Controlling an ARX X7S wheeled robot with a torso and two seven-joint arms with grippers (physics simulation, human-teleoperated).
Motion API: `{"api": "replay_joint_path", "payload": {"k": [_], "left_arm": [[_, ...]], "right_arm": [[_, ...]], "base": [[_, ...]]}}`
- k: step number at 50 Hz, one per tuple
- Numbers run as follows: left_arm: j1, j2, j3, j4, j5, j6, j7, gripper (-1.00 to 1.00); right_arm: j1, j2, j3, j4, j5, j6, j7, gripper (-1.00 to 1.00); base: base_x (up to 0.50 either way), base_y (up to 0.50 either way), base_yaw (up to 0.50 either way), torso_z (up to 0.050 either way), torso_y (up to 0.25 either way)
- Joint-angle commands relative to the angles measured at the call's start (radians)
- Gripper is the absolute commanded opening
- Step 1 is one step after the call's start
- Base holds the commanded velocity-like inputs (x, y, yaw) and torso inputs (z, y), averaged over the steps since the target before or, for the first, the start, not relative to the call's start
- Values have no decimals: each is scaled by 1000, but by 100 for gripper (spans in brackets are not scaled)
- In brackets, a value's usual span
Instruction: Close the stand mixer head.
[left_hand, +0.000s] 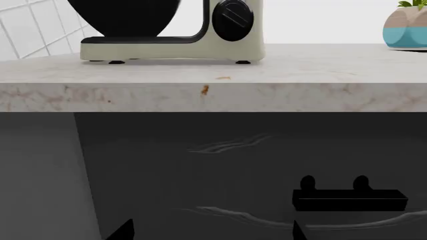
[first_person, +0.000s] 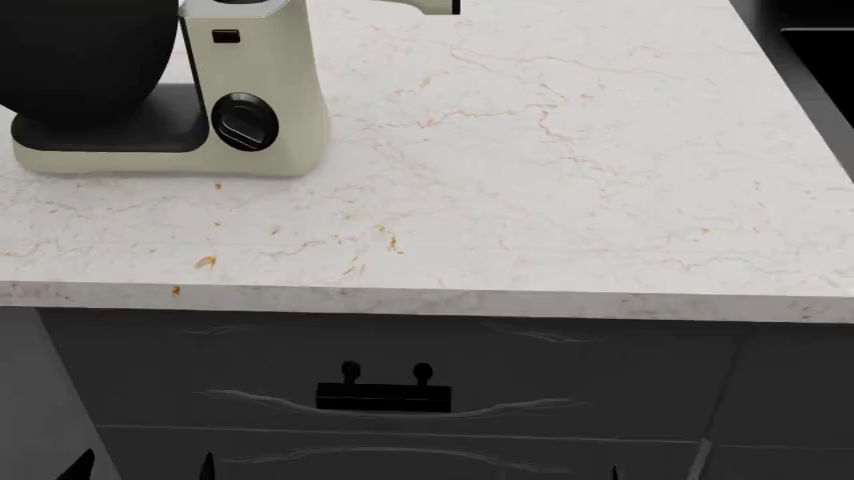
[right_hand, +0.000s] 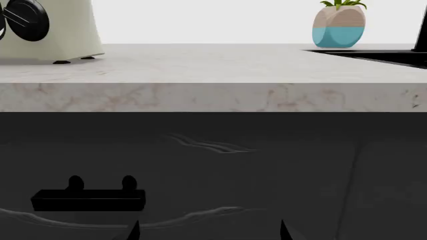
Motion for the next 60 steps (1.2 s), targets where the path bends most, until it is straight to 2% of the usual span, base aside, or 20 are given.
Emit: {"api": "replay_joint_path", "payload": {"k": [1, 4, 6, 12, 15, 16, 17, 18, 27, 29, 32, 34, 36, 42, 45, 49, 53, 58, 60], "left_arm": [[7, -36, 43, 16, -7, -8, -43, 100], [0, -43, 49, -8, -39, 14, -53, 100], [-20, -40, 30, -20, -28, 2, -102, 100], [-30, -45, 38, -21, -29, -23, -142, 100], [-23, -53, 53, -27, -16, 14, -153, 100], [-39, -16, -9, -55, -5, 75, -161, 100], [110, -55, 79, 95, -31, -35, -58, 100], [114, -58, 75, 167, -45, -19, -52, 100], [111, -70, 89, 174, -41, -5, -85, 100], [123, -77, 88, 179, -80, 52, -59, 100], [118, -89, 86, 196, -101, 25, -53, 100], [121, -98, 104, 191, -58, 66, -61, 100], [121, -107, 112, 209, -26, 82, -73, 100], [77, -134, 100, 418, -54, -85, -76, 100], [35, -149, 103, 498, -9, -107, -93, 100], [-63, -155, 81, 621, -34, -262, -94, 100], [-161, -165, 51, 677, -50, -355, -102, 100], [-221, -169, -21, 675, -108, -384, -108, 100], [-202, -184, -21, 654, -102, -335, -94, 100]], "right_arm": [[-2, 72, -89, 0, 5, -8, 89, 100], [9, 67, -67, 1, 148, 23, 68, 100], [11, 68, -79, 8, 111, 0, 93, 100], [11, 75, -87, 7, 117, 1, 105, 100], [8, 78, -102, -1, 101, -7, 115, 100], [-5, 18, -17, -1, 86, -39, 14, 100], [-155, 10, -47, -61, 64, -142, 46, 100], [-169, 15, -51, -57, 80, -133, 53, 100], [-167, 44, -82, -70, 110, -115, 93, 100], [-166, 48, -86, -68, 114, -116, 98, 100], [-167, 53, -93, -71, 117, -121, 107, 100], [-170, 61, -110, -98, 86, -113, 120, 100], [-174, 78, -127, -203, 50, -31, 134, 100], [-66, 110, -92, -383, 82, 178, 148, 100], [1, 118, -53, -461, 129, 262, 157, 100], [76, 139, -14, -564, 190, 387, 166, 100], [141, 156, -6, -604, 207, 457, 174, 100], [225, 172, 41, -647, 263, 544, 182, 100], [223, 186, 67, -676, 281, 560, 182, 100]], "base": [[0, 0, 0, 0, 0], [0, 0, 0, 0, 0], [0, 0, 0, 25, 0], [0, 0, 0, 15, 0], [0, 0, 0, 0, 0], [0, 0, 0, 0, 0], [0, 0, 0, 0, 0], [0, 0, 0, 0, 0], [0, 0, 0, 0, 0], [0, 0, 0, 12, 0], [0, 0, 0, 50, 0], [0, 0, 0, 50, 0], [0, 0, 0, 50, 0], [0, 0, 0, 50, 0], [0, 0, 0, 50, 0], [0, 0, 0, 50, 0], [0, 0, 0, 50, 0], [0, 0, 0, 50, 0], [0, 0, 0, 50, 0]]}}
